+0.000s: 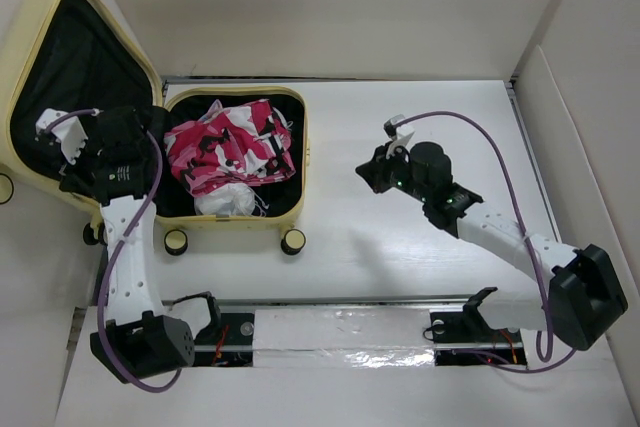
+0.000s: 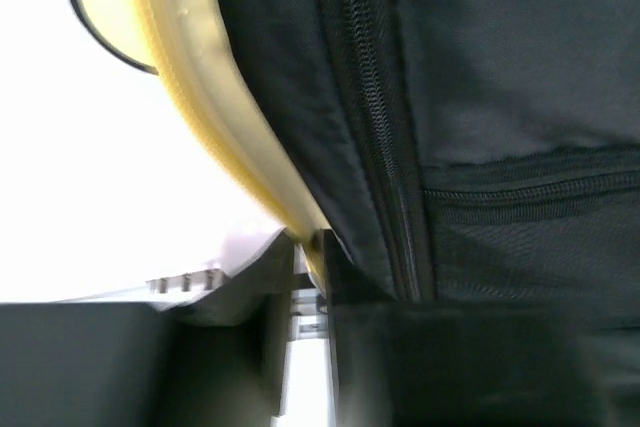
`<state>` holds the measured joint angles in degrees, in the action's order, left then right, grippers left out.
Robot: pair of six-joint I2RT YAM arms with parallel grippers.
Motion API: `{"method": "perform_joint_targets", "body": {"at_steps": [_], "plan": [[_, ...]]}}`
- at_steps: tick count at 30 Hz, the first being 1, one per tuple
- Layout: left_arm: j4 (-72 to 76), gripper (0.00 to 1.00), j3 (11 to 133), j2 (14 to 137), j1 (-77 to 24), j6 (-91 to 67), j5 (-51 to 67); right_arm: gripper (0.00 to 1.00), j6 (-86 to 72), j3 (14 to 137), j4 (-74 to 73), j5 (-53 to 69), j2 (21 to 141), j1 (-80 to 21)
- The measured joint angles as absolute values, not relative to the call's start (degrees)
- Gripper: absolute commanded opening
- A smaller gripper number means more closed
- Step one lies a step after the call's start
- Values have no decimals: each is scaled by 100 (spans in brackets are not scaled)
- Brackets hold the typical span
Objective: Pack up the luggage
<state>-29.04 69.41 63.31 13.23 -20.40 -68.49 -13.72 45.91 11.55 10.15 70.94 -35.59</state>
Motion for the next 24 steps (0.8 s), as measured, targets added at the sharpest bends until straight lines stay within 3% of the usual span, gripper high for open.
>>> {"method": "perform_joint_targets", "body": {"at_steps": [9,19,24], "plan": [[-2910,0,6895,6077,1164,-2123,-6580,5,-1525,4593,1046,989,7376,-3181],[-2386,0,6311,5168,-1098,-1343,-6827,5,-1553,4602,895,1000,7706,-3151],[-2167,0,5940,4574,-1374,-773,-6139,5,-1601,4626,899,1039,7758,-3127]]}}
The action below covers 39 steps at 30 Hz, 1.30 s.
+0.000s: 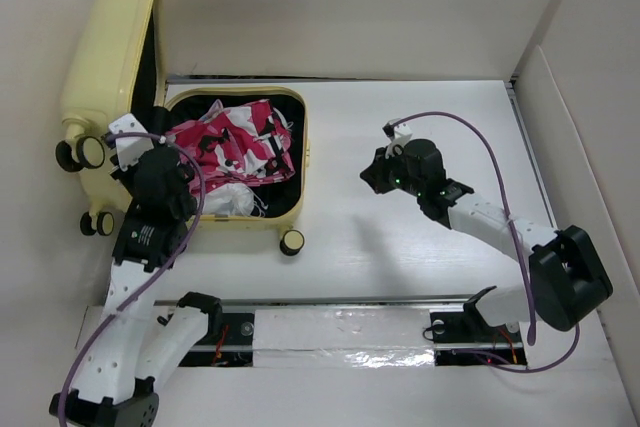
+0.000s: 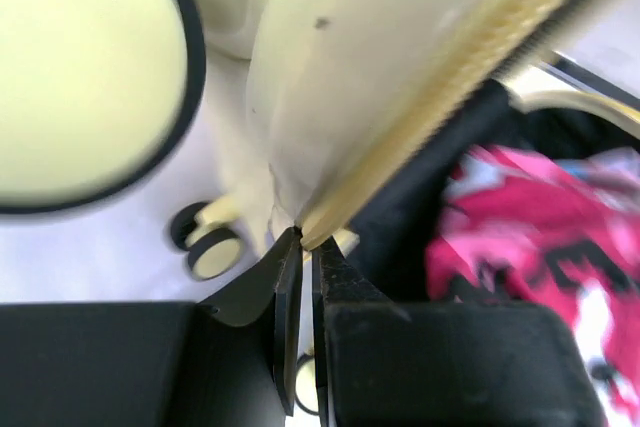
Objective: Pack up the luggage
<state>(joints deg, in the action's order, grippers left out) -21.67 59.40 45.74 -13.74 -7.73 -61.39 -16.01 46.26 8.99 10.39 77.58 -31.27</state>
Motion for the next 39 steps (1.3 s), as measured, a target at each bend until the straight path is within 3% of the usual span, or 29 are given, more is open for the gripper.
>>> {"method": "perform_joint_targets", "body": {"at_steps": [9,11,12,15,23,27,30,33,39], "plan": [[-2082,0,5664,4119,-1352,-95,-2641,6,-1640,4641,897,1050,7848,-3109],[-2117,22,5699,4261,-1378,-56,-1793,7,-1649,4641,897,1046,7848,-3109],[-2154,46,5749,4362,-1380,-47,-1323,7,-1649,4641,897,1041,7848,-3109],[-2392,61,6031,4703,-1382,-80,32,8,-1651,4641,895,998,7848,-3109],[-2810,55,7076,5142,-1393,-174,2838,9,-1673,4641,893,805,7789,-3055],[-2497,54,7485,4954,-1398,-672,2368,7,-1675,4641,897,744,7732,-3044],[-2357,47,7787,5081,-1400,-1210,1129,0,-1671,4635,899,720,7693,-3046],[-2287,38,8086,5640,-1140,-1721,-27,0,-1671,4604,919,655,7607,-3074],[-2209,37,8119,7358,126,-2425,-1057,0,-1669,4591,1007,574,7459,-3157]]}}
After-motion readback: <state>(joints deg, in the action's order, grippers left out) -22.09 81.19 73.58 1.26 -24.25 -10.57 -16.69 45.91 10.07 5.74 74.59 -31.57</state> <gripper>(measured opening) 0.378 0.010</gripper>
